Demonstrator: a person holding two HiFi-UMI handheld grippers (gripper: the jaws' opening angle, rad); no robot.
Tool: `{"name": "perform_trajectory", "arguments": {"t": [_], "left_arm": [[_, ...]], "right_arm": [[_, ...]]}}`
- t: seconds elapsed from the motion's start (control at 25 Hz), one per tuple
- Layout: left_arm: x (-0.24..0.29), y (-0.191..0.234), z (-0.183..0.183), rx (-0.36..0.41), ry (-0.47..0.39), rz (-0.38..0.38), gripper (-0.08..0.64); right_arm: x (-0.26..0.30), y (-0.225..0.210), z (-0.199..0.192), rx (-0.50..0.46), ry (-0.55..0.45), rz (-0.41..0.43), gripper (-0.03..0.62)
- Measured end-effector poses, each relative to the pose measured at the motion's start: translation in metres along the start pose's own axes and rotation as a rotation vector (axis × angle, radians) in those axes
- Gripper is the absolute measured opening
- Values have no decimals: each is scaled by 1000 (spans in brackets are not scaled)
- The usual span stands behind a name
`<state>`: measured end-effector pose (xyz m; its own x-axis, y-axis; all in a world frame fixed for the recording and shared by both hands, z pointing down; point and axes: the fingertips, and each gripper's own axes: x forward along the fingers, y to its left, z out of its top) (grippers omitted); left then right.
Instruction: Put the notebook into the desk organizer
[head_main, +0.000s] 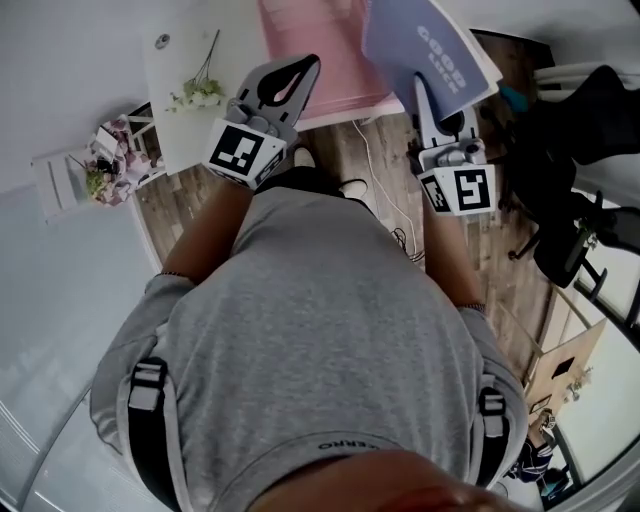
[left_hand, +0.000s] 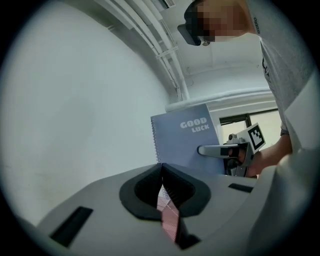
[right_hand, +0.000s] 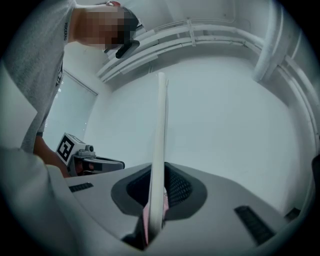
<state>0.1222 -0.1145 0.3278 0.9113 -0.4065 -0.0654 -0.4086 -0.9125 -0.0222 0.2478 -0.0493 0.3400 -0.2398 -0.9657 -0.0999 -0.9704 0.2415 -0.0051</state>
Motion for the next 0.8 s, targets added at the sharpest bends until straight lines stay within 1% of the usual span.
{"name": "perform_trajectory", "arguments": {"t": [0.24, 0.44, 0.64, 0.8], "left_arm": [[2, 40, 2, 5, -11, 16, 20], [4, 69, -2, -10, -18, 17, 20], [5, 95, -10, -23, -21, 12, 20], [10, 104, -14, -29, -19, 47, 20]], "right_arm": [[47, 9, -4, -6, 15, 38, 38], [82, 16, -5, -6, 36, 70, 38], [112, 21, -14, 18, 53, 94, 38], [122, 20, -22, 46, 70, 139, 38]]}}
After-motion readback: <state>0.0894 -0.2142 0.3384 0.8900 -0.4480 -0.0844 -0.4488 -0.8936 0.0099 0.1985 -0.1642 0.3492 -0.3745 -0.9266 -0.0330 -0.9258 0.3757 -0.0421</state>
